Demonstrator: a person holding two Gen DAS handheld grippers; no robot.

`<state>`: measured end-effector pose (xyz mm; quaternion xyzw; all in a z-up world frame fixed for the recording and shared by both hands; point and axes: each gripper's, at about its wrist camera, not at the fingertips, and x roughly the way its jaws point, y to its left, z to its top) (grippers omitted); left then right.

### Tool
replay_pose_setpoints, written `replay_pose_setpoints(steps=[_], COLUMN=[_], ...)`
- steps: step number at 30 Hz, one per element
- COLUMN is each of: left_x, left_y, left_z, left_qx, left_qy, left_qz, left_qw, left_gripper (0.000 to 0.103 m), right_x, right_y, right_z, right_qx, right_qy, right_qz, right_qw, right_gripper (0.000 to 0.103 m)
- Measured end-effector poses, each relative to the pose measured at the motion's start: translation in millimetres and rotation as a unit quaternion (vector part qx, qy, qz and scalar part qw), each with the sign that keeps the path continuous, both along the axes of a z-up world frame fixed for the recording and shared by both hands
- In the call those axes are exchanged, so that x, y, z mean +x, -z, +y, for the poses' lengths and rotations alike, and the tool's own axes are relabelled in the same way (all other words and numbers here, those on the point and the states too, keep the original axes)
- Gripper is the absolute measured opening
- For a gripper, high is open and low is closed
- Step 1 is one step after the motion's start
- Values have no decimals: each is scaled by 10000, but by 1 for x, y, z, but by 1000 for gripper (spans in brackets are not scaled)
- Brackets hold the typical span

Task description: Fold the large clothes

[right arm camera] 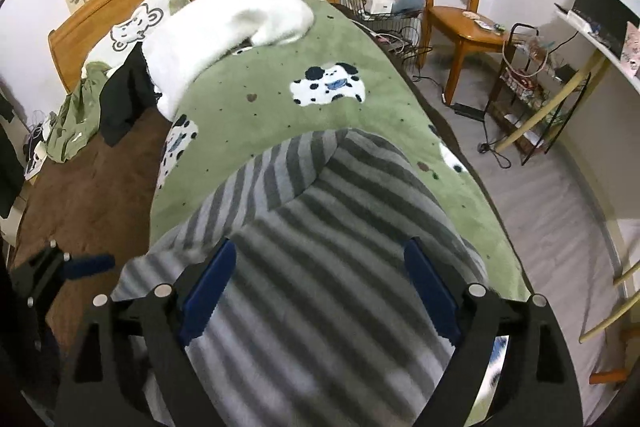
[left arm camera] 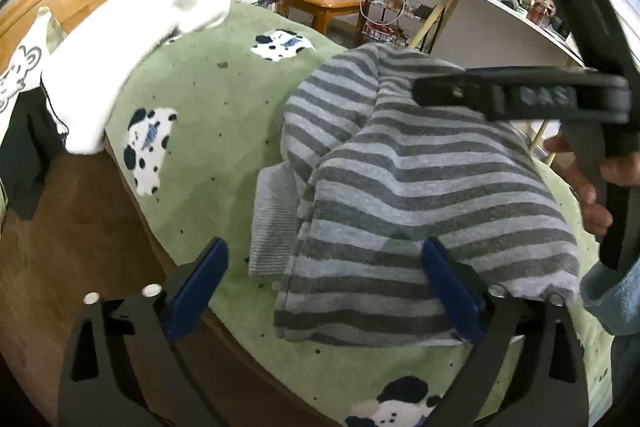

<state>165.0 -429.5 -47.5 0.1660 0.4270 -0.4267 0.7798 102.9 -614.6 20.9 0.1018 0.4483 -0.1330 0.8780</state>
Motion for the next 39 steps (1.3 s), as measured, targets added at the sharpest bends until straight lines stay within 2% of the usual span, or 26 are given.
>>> replay_pose_setpoints(steps=[3,8,13,21,29,39], left_x=[0,-6,-17,-33,-50,-70], left_y=[-8,-26,-47,-55,-53,-66], left_z=[3,10,24,55,79,103], left_qx=[136,110,-42,-95,16,-191], left_qy=[23,95,171,285,367,321], left_qz=[-1,-150,-153,-168,-321,-341], left_qw=[9999,9998,9997,9994,9988,9987], left_gripper=[96,96,96,96,96,96], right_x=[-21,-58,-98,-148,-170,-200], right_y=[-18,-44,-61,-57,-45,-54], right_z=[10,33,55,98,128,158], right_qx=[-246,-558,-607,-754,-910,-916], right_qy=[107,186,299,370,461,820], right_qz=[-96,-183,-279,-65,174,-46], right_qw=[9996,9981,9973,9964,9946,9924], right_gripper=[95,96,97,97,97,97])
